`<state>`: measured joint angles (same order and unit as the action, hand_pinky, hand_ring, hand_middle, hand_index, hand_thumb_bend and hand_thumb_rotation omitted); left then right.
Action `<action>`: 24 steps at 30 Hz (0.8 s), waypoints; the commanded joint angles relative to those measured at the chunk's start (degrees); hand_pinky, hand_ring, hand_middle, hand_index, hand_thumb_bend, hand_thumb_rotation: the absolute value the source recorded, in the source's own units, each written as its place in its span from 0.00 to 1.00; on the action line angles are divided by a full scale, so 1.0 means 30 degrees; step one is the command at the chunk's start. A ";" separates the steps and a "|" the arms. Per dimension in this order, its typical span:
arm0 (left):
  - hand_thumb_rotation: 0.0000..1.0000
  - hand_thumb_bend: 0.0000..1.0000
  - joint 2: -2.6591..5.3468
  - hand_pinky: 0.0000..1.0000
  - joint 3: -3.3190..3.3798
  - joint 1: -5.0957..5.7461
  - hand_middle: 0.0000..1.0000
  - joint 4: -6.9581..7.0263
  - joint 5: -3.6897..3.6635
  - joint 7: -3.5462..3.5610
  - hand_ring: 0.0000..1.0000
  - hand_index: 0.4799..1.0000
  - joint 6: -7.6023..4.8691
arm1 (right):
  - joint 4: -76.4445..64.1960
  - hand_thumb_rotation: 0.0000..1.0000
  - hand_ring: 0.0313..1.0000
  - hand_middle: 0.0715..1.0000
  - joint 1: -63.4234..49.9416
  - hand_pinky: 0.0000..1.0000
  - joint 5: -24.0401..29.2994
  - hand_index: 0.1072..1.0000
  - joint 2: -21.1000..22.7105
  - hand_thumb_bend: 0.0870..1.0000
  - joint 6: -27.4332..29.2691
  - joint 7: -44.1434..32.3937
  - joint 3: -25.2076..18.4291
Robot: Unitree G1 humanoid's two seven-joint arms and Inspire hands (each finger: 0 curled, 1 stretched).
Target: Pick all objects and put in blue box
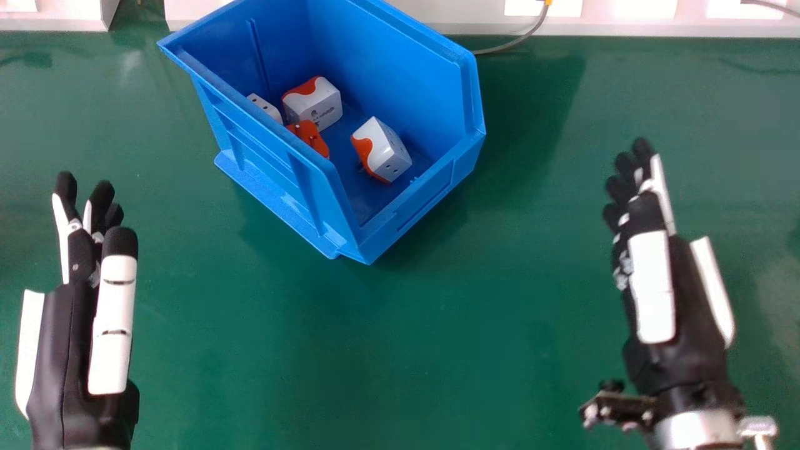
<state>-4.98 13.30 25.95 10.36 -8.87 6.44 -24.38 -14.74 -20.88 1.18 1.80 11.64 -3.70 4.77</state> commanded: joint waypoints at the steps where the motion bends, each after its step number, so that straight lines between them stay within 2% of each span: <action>1: 0.93 0.48 -0.0034 1.00 0.0124 0.0370 1.00 0.0466 0.0148 0.0140 1.00 1.00 -0.0568 | -0.0317 1.00 1.00 1.00 -0.0348 0.99 -0.0506 1.00 -0.0142 0.54 0.1123 0.0019 0.0490; 3: 0.93 0.48 -0.0046 1.00 0.0183 0.0584 1.00 0.0375 0.0239 0.0147 1.00 1.00 -0.0843 | -0.0287 1.00 1.00 1.00 -0.0823 0.98 -0.1118 1.00 -0.0120 0.53 0.1478 0.0132 0.0884; 6: 0.92 0.49 -0.0067 1.00 0.0307 0.0872 1.00 0.0186 0.0124 0.0277 1.00 1.00 -0.1171 | -0.0183 1.00 1.00 1.00 -0.1492 0.98 -0.1738 1.00 -0.0286 0.57 0.2042 0.0398 0.1318; 10: 0.92 0.51 -0.0054 1.00 0.0317 0.0974 0.99 0.0156 -0.0048 0.0485 1.00 0.99 -0.1140 | 0.0112 1.00 1.00 1.00 -0.1668 0.97 -0.2273 1.00 -0.0457 0.58 0.2594 0.0748 0.1540; 11: 0.90 0.52 -0.0046 1.00 0.0305 0.0940 0.99 0.0102 -0.0040 0.0500 1.00 0.98 -0.1159 | 0.0210 1.00 1.00 1.00 -0.1635 0.97 -0.2404 1.00 -0.0476 0.58 0.2723 0.0823 0.1560; 12: 0.89 0.53 -0.0039 1.00 0.0283 0.0914 0.99 0.0054 0.0072 0.0475 1.00 0.98 -0.1193 | 0.0297 1.00 1.00 1.00 -0.1610 0.96 -0.2502 1.00 -0.0493 0.58 0.2819 0.0900 0.1578; 13: 0.89 0.54 -0.0055 1.00 0.0219 0.0832 0.99 0.0097 0.0093 0.0486 1.00 0.98 -0.1073 | 0.0377 1.00 1.00 1.00 -0.1499 0.96 -0.2536 1.00 -0.0515 0.59 0.2865 0.0962 0.1572; 16: 0.87 0.56 -0.0136 1.00 -0.0049 0.0499 0.99 0.0317 0.0319 0.0464 1.00 1.00 -0.0611 | 0.0560 1.00 1.00 1.00 -0.1145 0.94 -0.2533 1.00 -0.0508 0.59 0.2900 0.1091 0.1445; 18: 0.86 0.54 -0.0255 1.00 -0.0178 0.0079 0.99 0.0479 0.0752 0.0314 1.00 1.00 -0.0215 | 0.0629 1.00 1.00 1.00 -0.0957 0.93 -0.2449 1.00 -0.0538 0.59 0.2777 0.1130 0.1356; 19: 0.86 0.54 -0.0333 1.00 -0.0233 -0.0210 0.98 0.0549 0.0822 0.0311 1.00 0.99 0.0027 | 0.0675 1.00 1.00 1.00 -0.0877 0.93 -0.2394 1.00 -0.0563 0.58 0.2717 0.1138 0.1324; 21: 0.85 0.51 -0.0484 1.00 -0.0337 -0.0785 0.98 0.0713 0.0747 0.0394 0.99 0.98 0.0573 | 0.0749 1.00 1.00 1.00 -0.0729 0.93 -0.2426 1.00 -0.0588 0.56 0.2549 0.1180 0.1269; 23: 0.83 0.48 -0.0721 1.00 -0.0362 -0.1416 0.97 0.0728 0.0438 0.0618 0.98 0.95 0.1082 | 0.0885 1.00 1.00 1.00 -0.0453 0.93 -0.2589 1.00 -0.0597 0.53 0.2391 0.1285 0.1171; 24: 0.83 0.48 -0.0910 1.00 -0.0310 -0.1764 0.96 0.0608 0.0188 0.0842 0.98 0.94 0.1244 | 0.0929 1.00 1.00 1.00 -0.0317 0.92 -0.2676 1.00 -0.0654 0.52 0.2282 0.1374 0.1152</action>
<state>-6.44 12.32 22.19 10.95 -7.21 8.22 -20.95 -11.58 -23.00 -6.74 0.27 18.19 -0.37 8.69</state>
